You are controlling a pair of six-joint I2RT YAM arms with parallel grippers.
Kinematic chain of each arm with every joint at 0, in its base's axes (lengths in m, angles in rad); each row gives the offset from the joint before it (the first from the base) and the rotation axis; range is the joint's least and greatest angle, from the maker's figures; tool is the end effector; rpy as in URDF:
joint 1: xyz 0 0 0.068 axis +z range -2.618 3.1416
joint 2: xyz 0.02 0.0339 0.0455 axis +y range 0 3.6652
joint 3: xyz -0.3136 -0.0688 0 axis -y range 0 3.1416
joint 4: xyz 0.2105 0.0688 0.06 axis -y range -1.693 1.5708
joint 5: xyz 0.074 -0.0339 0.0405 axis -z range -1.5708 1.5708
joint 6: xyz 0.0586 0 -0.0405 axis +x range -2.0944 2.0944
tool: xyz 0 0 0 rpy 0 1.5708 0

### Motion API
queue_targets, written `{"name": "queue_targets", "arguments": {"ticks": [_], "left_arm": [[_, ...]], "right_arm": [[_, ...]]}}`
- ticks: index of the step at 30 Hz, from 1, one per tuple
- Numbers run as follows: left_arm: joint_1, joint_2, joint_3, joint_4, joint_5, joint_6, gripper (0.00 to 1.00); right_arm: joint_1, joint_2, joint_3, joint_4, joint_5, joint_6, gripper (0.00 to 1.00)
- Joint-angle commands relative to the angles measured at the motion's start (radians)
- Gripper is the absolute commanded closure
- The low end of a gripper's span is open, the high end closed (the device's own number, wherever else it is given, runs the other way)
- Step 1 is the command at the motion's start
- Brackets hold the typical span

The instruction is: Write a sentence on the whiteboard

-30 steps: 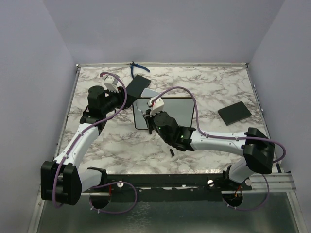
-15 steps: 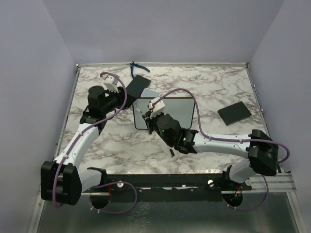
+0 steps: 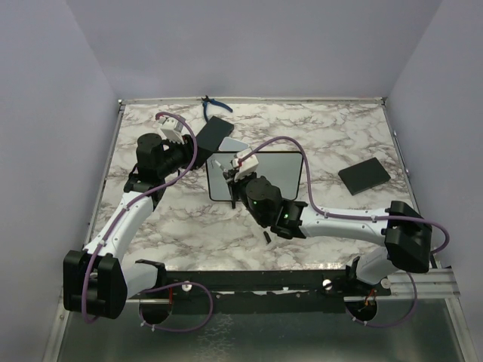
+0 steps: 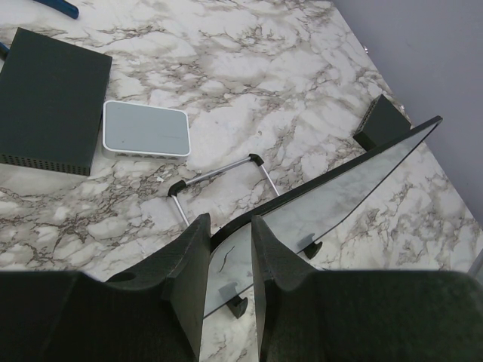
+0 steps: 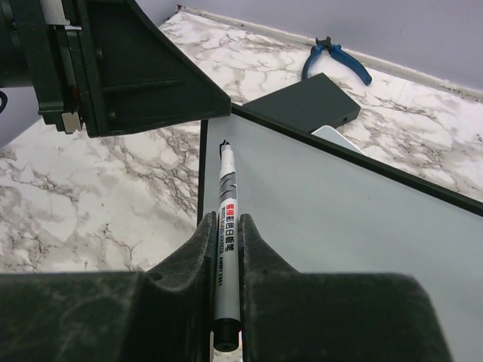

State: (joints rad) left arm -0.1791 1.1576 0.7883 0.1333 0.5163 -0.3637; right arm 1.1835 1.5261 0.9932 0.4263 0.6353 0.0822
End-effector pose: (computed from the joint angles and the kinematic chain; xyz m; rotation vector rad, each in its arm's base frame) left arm 0.2247 -0.0701 0.3515 0.2092 1.8457 -0.8468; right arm 0.1600 0.3001 0.3586 -0.4358 1.6165 0.4278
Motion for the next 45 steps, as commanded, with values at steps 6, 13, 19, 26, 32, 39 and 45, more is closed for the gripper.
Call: {"name": "queue_targets", "arguments": {"ticks": [6,13,19,26,32,39,45], "left_arm": [[-0.012,-0.016,-0.015,0.002,0.025,0.005,0.72],[-0.011,-0.013,-0.015,0.003,0.027,0.006,0.72],[-0.011,-0.012,-0.015,0.003,0.027,0.005,0.72],[-0.012,-0.014,-0.015,0.001,0.028,0.006,0.72],[-0.011,-0.016,-0.015,0.001,0.030,0.006,0.72],[-0.011,-0.018,-0.015,-0.001,0.028,0.007,0.72],[-0.011,-0.020,-0.015,-0.002,0.027,0.009,0.72]], "right_arm": [[0.005,0.041,0.032,0.035,0.021,-0.019,1.00],[0.005,0.048,0.032,0.057,0.020,-0.033,1.00],[0.005,0.061,0.041,0.060,0.021,-0.041,1.00],[0.006,0.075,0.048,0.066,0.032,-0.048,1.00],[0.006,0.084,0.050,0.068,0.050,-0.053,1.00],[0.005,0.087,0.047,0.071,0.084,-0.056,1.00],[0.006,0.066,0.028,0.084,0.113,-0.070,1.00]]}}
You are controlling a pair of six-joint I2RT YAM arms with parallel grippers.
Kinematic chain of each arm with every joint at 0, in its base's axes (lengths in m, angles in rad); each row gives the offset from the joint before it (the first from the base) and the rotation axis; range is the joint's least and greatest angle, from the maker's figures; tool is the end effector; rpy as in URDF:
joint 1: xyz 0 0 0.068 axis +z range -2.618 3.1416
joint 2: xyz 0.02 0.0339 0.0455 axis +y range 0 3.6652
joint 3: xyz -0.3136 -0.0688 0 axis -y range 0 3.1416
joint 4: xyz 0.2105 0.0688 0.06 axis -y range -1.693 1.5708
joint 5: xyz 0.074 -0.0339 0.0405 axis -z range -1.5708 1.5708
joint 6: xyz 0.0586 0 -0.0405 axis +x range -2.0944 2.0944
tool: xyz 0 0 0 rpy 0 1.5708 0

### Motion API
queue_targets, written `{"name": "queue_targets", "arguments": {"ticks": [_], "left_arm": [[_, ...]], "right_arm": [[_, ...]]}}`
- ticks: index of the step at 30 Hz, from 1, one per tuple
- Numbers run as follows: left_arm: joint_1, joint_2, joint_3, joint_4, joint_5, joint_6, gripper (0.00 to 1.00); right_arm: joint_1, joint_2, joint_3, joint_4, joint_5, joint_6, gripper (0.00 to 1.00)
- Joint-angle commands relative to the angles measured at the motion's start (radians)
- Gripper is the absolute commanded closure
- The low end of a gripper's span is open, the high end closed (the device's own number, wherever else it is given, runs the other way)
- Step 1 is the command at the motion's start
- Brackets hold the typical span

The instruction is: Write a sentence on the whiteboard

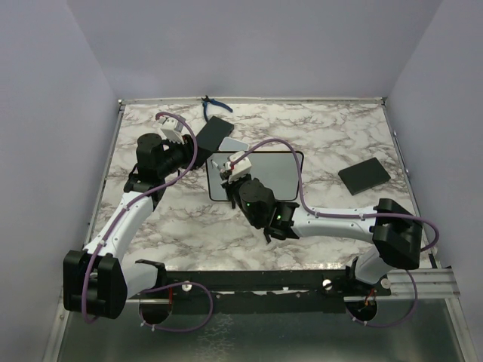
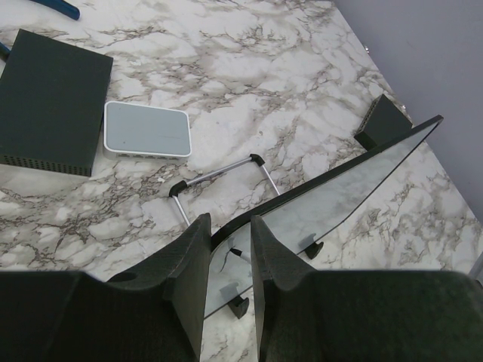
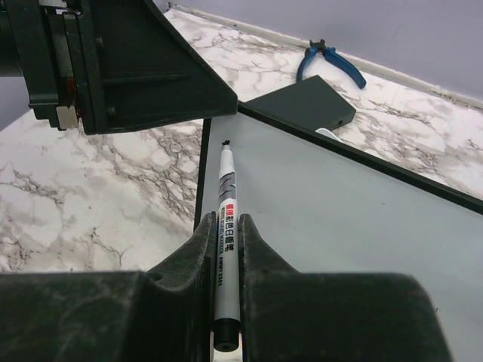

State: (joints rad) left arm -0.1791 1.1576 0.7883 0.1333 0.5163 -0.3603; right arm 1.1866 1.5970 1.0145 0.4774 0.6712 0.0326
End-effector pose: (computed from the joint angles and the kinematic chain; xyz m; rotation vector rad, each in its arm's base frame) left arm 0.2247 -0.0701 0.3515 0.2122 1.8448 -0.8444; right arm 0.1673 0.3166 0.3487 -0.4488 1.6042 0.3645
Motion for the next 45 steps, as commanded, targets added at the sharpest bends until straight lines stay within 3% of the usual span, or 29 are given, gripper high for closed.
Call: {"name": "queue_targets", "arguments": {"ticks": [1,45], "left_arm": [[-0.011,-0.021,-0.015,-0.002,0.027,0.006,0.72],[-0.012,-0.027,-0.014,-0.007,0.024,0.010,0.72]], "right_arm": [[0.003,-0.010,0.002,0.033,0.081,-0.021,1.00],[0.002,-0.002,-0.041,-0.046,0.076,0.059,1.00]]}}
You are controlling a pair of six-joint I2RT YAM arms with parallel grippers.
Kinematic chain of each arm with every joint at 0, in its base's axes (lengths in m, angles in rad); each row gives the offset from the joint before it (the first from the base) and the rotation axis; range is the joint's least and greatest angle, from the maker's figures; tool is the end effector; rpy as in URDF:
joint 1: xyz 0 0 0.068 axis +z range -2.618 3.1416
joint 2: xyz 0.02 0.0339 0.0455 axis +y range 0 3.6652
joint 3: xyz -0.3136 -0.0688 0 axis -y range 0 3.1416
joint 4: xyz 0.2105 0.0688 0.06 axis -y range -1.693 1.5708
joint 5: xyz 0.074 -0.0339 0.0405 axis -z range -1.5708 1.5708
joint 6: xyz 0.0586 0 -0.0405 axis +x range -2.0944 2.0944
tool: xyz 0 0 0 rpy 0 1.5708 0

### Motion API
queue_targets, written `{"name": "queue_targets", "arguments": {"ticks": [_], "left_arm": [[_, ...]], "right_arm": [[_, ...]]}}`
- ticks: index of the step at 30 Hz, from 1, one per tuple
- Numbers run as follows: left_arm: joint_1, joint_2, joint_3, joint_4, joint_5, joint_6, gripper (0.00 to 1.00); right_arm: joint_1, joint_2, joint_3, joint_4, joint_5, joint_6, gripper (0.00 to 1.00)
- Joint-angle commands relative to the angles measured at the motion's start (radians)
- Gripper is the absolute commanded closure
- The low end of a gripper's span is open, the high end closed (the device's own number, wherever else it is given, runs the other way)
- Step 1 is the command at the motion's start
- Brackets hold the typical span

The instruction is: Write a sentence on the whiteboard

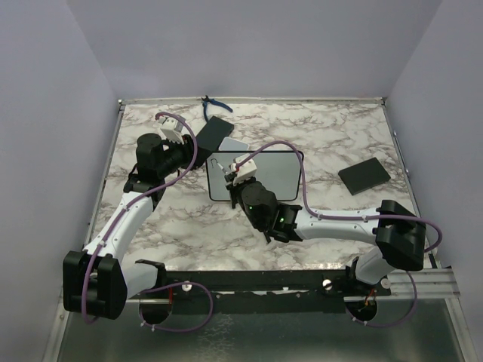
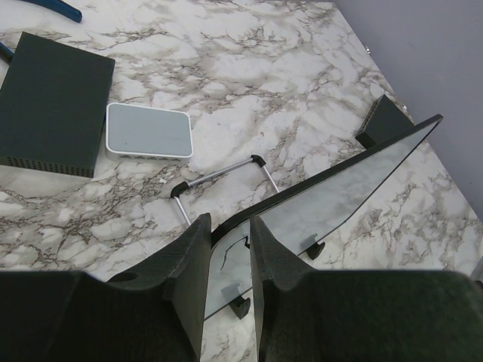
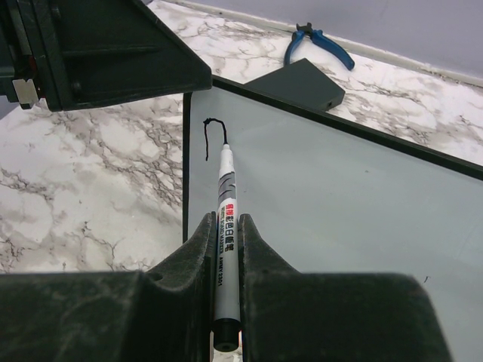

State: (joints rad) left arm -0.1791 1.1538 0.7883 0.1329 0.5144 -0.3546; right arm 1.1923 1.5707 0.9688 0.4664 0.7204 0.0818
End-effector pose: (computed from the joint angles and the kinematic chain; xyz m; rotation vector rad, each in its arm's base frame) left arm 0.2238 -0.0698 0.3522 0.2169 1.8401 -0.8385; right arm 0.1632 0.3057 0.3414 -0.3964 1.6369 0.3464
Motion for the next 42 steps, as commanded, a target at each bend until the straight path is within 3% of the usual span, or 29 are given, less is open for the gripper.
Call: {"name": "queue_targets", "arguments": {"ticks": [1,29,42], "left_arm": [[-0.012,-0.023,-0.014,-0.007,0.027,0.004,0.72],[-0.012,-0.023,-0.012,-0.007,0.026,0.005,0.73],[-0.011,-0.023,-0.011,-0.016,0.016,0.014,0.73]], "right_arm": [[-0.003,0.027,0.006,-0.035,0.024,0.012,1.00],[-0.003,0.072,0.023,-0.024,-0.022,0.009,1.00],[0.025,-0.081,-0.080,0.028,-0.112,-0.029,1.00]]}}
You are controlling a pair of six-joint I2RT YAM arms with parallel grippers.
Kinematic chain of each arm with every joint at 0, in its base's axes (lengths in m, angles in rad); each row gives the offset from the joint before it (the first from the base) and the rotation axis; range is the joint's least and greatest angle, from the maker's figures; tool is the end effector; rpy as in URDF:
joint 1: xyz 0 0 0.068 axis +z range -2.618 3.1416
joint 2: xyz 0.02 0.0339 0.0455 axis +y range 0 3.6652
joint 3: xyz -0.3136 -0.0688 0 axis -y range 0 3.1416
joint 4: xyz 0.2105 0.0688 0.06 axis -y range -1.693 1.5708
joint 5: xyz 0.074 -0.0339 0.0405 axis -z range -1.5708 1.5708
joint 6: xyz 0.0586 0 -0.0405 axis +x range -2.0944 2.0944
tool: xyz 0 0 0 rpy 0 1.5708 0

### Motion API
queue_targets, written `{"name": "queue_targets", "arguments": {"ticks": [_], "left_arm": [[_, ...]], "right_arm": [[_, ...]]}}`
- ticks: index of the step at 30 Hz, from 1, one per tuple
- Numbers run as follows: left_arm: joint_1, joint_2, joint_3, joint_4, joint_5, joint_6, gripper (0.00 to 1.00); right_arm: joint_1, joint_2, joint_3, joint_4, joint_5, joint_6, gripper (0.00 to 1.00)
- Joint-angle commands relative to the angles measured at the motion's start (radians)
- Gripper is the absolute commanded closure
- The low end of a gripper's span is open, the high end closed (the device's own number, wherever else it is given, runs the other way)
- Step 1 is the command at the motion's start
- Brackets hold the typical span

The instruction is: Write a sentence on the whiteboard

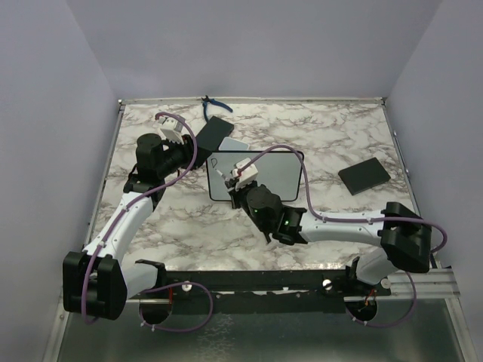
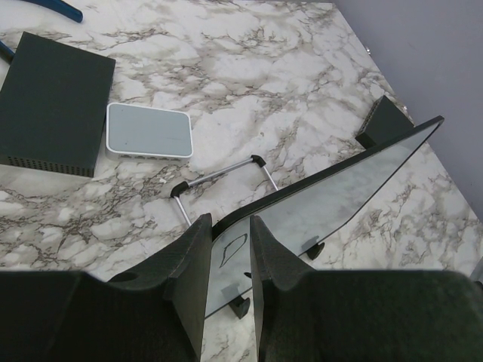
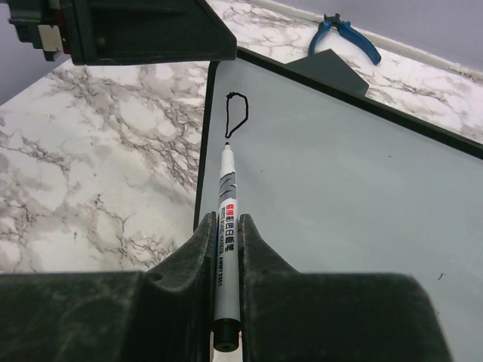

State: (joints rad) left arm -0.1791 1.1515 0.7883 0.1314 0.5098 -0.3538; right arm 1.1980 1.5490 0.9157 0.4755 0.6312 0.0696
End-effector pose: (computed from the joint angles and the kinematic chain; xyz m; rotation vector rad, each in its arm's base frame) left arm 0.2234 -0.0695 0.3525 0.2144 1.8393 -0.8338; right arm 0.1554 0.3023 0.3318 -0.4941 1.6413 0.4001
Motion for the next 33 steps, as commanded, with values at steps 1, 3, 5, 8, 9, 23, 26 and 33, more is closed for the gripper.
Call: {"name": "queue_targets", "arguments": {"ticks": [1,3,5,8,9,23,26,33], "left_arm": [[-0.011,-0.021,-0.011,-0.014,0.021,0.013,0.73],[-0.011,-0.021,-0.011,-0.014,0.019,0.014,0.73],[-0.011,-0.021,-0.012,-0.016,0.019,0.015,0.73],[-0.011,-0.021,-0.014,-0.016,0.018,0.015,0.73],[-0.011,-0.022,-0.014,-0.016,0.017,0.016,0.73],[-0.011,-0.026,-0.015,-0.022,-0.003,0.029,0.73],[-0.011,-0.026,-0.016,-0.025,-0.008,0.032,0.72],[-0.011,-0.028,-0.017,-0.030,-0.017,0.035,0.72]], "right_arm": [[0.020,-0.068,-0.030,0.012,-0.016,-0.014,1.00],[0.020,-0.079,-0.031,-0.002,0.006,-0.006,1.00],[0.020,-0.090,-0.032,-0.014,0.028,0.000,1.00],[0.020,-0.106,-0.037,-0.029,0.041,0.009,1.00],[0.020,-0.110,-0.039,-0.031,0.041,0.007,1.00],[-0.031,-0.098,-0.046,0.012,-0.033,-0.018,1.00],[-0.039,-0.101,-0.054,0.029,-0.049,-0.026,1.00],[-0.052,-0.114,-0.074,0.043,-0.085,-0.039,1.00]]}}
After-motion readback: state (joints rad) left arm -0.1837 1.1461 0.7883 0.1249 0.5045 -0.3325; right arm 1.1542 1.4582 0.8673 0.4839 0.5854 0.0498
